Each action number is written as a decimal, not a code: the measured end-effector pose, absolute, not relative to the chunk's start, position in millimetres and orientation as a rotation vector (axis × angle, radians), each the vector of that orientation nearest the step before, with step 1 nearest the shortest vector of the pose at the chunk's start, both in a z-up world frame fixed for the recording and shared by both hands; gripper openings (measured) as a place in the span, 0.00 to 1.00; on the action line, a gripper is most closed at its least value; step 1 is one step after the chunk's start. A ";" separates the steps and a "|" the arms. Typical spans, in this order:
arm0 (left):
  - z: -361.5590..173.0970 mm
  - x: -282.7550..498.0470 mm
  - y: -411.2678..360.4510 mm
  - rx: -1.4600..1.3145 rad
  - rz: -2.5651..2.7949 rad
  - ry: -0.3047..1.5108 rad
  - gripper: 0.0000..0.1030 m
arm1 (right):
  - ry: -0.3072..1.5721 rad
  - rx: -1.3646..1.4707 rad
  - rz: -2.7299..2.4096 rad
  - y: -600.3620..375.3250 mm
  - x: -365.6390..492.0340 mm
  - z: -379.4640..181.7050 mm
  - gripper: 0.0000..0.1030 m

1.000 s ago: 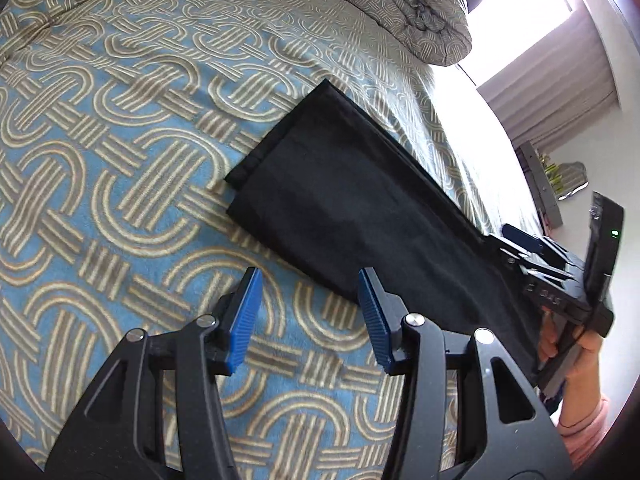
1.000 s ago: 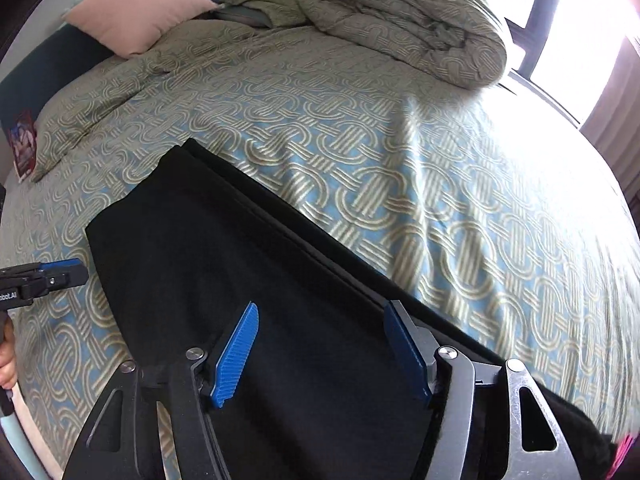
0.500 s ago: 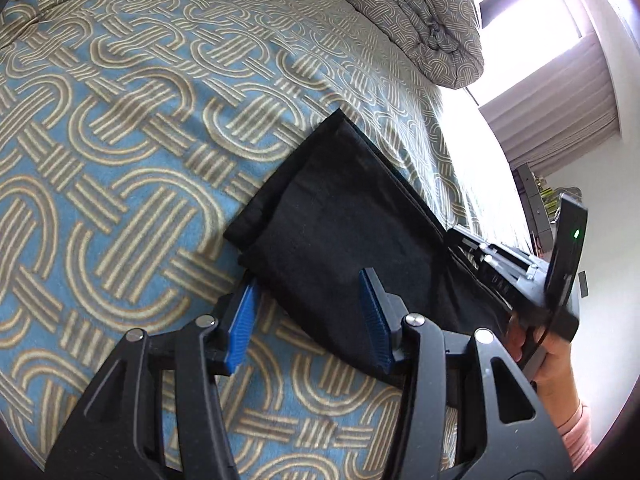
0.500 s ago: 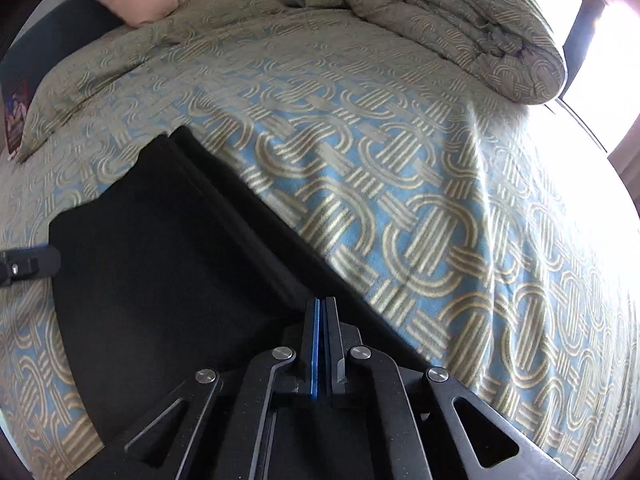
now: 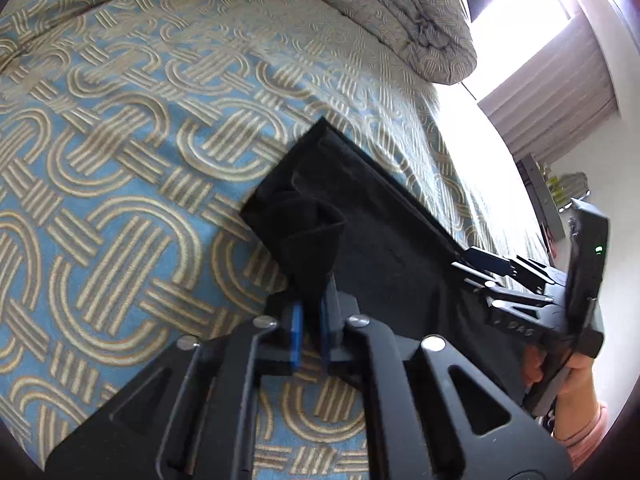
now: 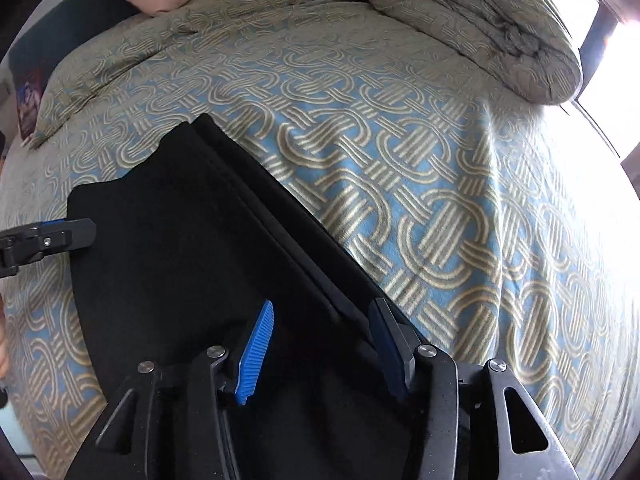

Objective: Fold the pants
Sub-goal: 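Grasp the trouser leg end with the left gripper, then lift and fold the leg end over with the left gripper, then release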

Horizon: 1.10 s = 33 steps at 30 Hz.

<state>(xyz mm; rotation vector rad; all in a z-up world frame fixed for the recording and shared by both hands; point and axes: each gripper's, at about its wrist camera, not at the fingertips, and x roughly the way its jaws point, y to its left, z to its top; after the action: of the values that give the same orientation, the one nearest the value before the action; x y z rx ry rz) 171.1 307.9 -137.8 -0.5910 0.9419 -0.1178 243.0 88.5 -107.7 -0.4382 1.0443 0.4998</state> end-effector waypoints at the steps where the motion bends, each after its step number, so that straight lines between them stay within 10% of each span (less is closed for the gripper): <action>1: -136.5 169.5 308.4 -0.599 -0.120 0.927 0.07 | 1.049 -0.383 0.492 82.5 241.5 -105.0 0.49; 19: -40.2 159.0 192.7 -0.304 -0.330 0.792 0.07 | 1.187 0.227 0.383 -119.9 168.1 -93.7 0.53; 33: -101.3 104.9 -10.5 0.088 -0.658 0.949 0.08 | 1.160 0.534 0.424 -198.7 137.1 -88.9 0.64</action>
<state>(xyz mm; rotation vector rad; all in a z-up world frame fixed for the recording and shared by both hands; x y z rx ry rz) 104.9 -10.5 -101.3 0.0875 0.9492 -0.6583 137.1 -198.7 -88.9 0.5344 1.1601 0.4245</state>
